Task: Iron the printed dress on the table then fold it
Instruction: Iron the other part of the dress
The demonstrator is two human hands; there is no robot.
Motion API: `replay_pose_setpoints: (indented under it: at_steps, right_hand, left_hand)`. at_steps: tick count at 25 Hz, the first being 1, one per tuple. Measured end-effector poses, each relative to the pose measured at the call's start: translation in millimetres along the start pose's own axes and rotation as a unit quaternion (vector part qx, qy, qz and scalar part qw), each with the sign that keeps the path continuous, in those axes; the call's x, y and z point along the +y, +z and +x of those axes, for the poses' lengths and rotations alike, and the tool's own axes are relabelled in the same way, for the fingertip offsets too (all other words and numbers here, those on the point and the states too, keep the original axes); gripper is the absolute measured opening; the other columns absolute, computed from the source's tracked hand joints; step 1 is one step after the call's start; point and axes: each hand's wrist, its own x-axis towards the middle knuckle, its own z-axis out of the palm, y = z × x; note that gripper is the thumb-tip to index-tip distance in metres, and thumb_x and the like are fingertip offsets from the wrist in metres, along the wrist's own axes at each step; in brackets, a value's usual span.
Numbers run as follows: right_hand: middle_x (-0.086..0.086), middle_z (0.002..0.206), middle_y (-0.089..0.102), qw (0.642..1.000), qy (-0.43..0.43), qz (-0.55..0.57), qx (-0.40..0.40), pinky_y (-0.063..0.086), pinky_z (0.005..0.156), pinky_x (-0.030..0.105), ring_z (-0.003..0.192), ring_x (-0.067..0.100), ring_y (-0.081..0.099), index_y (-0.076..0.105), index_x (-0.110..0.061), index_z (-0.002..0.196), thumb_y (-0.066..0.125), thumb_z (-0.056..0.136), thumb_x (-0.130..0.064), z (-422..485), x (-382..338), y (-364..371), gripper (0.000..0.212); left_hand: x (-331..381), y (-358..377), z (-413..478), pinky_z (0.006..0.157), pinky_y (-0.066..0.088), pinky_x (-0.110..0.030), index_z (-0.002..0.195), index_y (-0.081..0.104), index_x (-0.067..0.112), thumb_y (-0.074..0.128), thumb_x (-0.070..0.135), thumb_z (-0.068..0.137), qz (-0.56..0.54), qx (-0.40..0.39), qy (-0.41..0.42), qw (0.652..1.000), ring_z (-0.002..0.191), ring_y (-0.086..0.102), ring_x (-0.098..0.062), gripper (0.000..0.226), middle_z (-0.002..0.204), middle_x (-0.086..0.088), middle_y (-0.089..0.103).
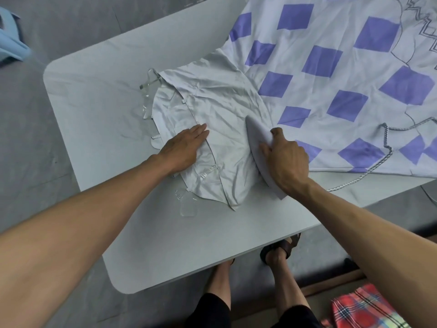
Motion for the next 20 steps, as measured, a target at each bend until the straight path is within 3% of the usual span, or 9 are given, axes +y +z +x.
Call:
replay_pose_setpoints:
  at_steps: [5, 11, 15, 18, 20]
  right_hand:
    - [0.017, 0.095, 0.067, 0.999, -0.031, 0.0, -0.045, 0.033, 0.064, 0.036, 0.086, 0.039, 0.061, 0.039, -0.015, 0.126, 0.039, 0.099, -0.037, -31.7, -30.5, 27.0, 0.034]
    - [0.018, 0.099, 0.064, 0.993, -0.023, 0.06, -0.104, 0.032, 0.064, 0.036, 0.09, 0.039, 0.059, 0.04, -0.015, 0.126, 0.04, 0.1, -0.039, -57.6, -52.8, 30.4, 0.035]
    - [0.021, 0.103, 0.064, 0.997, 0.01, 0.059, -0.041, 0.036, 0.068, 0.038, 0.094, 0.041, 0.06, 0.038, -0.016, 0.132, 0.041, 0.1, -0.04, -39.6, -32.4, 1.7, 0.04]
    - [0.021, 0.102, 0.065, 0.998, 0.039, 0.044, -0.001, 0.036, 0.067, 0.037, 0.092, 0.041, 0.06, 0.038, -0.012, 0.131, 0.042, 0.099, -0.037, -18.0, -12.1, -4.8, 0.04]
    - [0.021, 0.1, 0.065, 0.999, 0.037, 0.023, 0.008, 0.036, 0.066, 0.037, 0.09, 0.041, 0.061, 0.039, -0.011, 0.129, 0.042, 0.099, -0.035, -12.6, -5.9, 2.3, 0.039]
  left_hand:
    - [-0.5, -8.1, 2.5, 0.112, 0.021, -0.023, 0.153, 0.022, 0.028, 0.033, -0.008, 0.087, -0.137, -0.017, -0.07, 0.988, 0.146, 0.022, -0.013, 0.076, 0.161, 0.01, 0.016]
    - [-4.4, -8.8, 5.8, 0.109, 0.035, -0.033, 0.149, 0.025, 0.029, 0.031, -0.009, 0.082, -0.218, -0.031, -0.093, 0.971, 0.137, 0.04, -0.026, 0.077, 0.153, -0.003, 0.038]
    - [2.4, -5.1, -0.7, 0.111, 0.031, -0.034, 0.149, 0.025, 0.023, 0.034, -0.003, 0.088, -0.129, 0.003, -0.064, 0.99, 0.141, 0.032, -0.023, 0.068, 0.157, -0.001, 0.029]
    - [10.5, 3.4, -10.6, 0.119, 0.015, -0.031, 0.154, 0.014, 0.019, 0.032, -0.004, 0.091, -0.059, -0.017, -0.029, 0.998, 0.148, 0.013, -0.017, 0.069, 0.162, 0.0, 0.012]
    - [12.8, 6.5, -12.8, 0.118, 0.014, -0.031, 0.155, 0.009, 0.018, 0.033, -0.006, 0.093, -0.045, -0.022, -0.025, 0.998, 0.148, 0.012, -0.018, 0.071, 0.163, 0.001, 0.009]
